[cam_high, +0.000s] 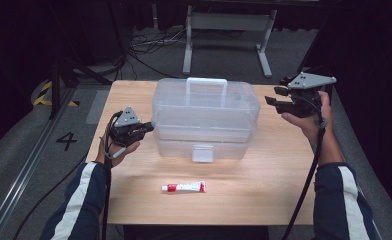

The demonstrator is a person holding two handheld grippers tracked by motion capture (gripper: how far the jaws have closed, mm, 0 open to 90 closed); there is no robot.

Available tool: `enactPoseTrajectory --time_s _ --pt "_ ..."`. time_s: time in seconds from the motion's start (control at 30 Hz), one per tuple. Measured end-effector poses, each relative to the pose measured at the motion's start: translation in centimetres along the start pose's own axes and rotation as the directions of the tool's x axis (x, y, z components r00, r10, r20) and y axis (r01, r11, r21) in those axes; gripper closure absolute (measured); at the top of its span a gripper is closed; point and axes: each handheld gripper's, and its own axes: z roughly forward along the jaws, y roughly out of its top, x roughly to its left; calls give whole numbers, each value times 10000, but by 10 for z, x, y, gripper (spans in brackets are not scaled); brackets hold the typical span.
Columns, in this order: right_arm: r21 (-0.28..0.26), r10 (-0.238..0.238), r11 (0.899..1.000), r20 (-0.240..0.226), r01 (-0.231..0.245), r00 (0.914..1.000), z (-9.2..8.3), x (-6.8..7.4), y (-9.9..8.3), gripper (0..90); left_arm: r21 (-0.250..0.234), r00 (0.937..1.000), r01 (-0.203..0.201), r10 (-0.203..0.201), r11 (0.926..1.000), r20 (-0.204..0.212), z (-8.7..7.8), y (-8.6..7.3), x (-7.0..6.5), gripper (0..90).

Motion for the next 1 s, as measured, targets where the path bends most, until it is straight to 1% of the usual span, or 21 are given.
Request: enactPoseTrajectory --time_s 0.03,0.13,0.23,0.27,0.37,0.43,0.5,0.6,0.67,0.7,0.73,0.8,0.9,1.0 --pt "-11 -13 10000 48 13 10000 -1 0 -8 532 19 10000 -3 3 10000 -10 0 0 0 875" --pt "-69 134 9999 -64 -134 9999 -3 1 -27 513 21 10000 -50 50 10000 -50 -1 1 0 880" --pt "-55 209 9998 -172 -210 9996 -1 3 -42 481 -38 10000 -66 66 10000 -61 -3 3 1 882" --pt "-61 192 9998 -261 -194 9995 0 5 -47 476 -80 10000 -8 7 10000 -50 -4 4 1 884" --pt "-105 158 9998 -413 -162 9990 4 10 -58 453 -115 10000 -17 16 9999 -67 -4 6 2 884" --pt "-44 91 9999 -514 -93 9986 8 13 -64 446 -171 10000 4 -6 9999 -79 -5 7 2 885" --pt "-6 1 10000 -595 -2 9982 11 17 -69 452 -211 10000 32 -33 9998 -57 -5 8 3 885" --pt "-67 -22 10000 -874 16 9962 18 23 -75 457 -260 10000 58 -59 9996 -42 -5 10 4 886" --pt "11 -153 9999 -915 155 9957 23 27 -77 457 -257 10000 23 -25 9997 -90 -6 11 4 887" --pt "-10 -239 9997 -843 239 9962 26 30 -77 458 -261 9999 -6 3 9997 -110 -6 12 4 887" --pt "-72 -247 9997 -834 242 9962 27 31 -77 464 -252 10000 -16 13 9997 -84 -5 12 4 886" --pt "-426 -211 9989 -911 173 9956 33 33 -76 475 -238 10000 -2 0 9997 -88 -5 12 4 889" --pt "-598 -380 9976 -741 336 9965 37 37 -74 497 -318 10000 1 -4 9995 -82 -6 12 4 886" --pt "-831 -458 9957 -714 398 9964 40 40 -73 532 -321 9999 -81 78 9995 -102 -6 14 3 878"
